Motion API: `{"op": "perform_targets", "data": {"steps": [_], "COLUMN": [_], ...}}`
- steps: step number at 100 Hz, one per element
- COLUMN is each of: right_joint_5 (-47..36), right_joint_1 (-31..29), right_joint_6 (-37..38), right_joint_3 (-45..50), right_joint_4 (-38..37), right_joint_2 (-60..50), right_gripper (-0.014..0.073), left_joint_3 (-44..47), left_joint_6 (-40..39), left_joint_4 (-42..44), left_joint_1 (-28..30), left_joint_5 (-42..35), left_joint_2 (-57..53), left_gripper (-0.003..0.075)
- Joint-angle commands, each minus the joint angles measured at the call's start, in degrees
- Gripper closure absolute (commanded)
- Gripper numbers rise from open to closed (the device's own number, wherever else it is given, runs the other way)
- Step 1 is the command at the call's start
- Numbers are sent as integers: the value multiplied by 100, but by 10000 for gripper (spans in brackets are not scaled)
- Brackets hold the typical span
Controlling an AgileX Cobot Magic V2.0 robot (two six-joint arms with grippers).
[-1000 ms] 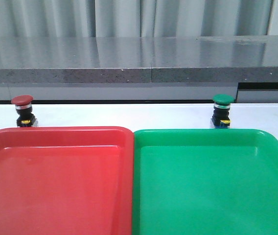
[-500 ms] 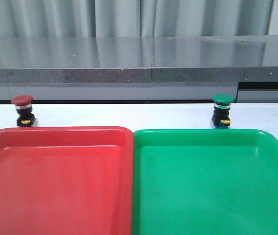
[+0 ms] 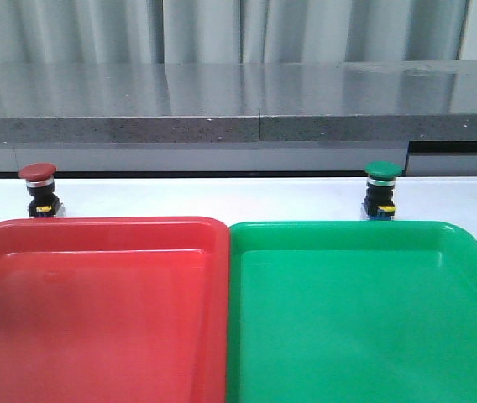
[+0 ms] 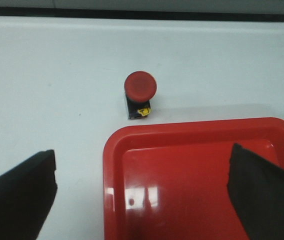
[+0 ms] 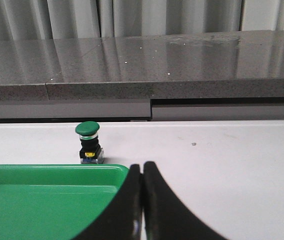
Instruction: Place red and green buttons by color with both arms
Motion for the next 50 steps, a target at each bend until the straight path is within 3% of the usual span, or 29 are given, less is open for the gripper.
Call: {"op": "perform_targets", "data": {"steps": [1,50], "right_joint_5": [-502,-502], "right_joint_1": [14,14], "right_joint_6": [7,7], "right_joint_3": [-86,-86], "right_joint_4": [-50,-50], "right_joint_2": [-123,-123], "right_gripper": [652,652], "left_joint_3": [-487,-1874], "left_joint_6": [1,1], "left_joint_4": [33,165], "left_joint_1": [-137,-149], "left_joint_5": [-401,-431], "left_joint_2": [313,2417], "left_gripper": [73,80]}}
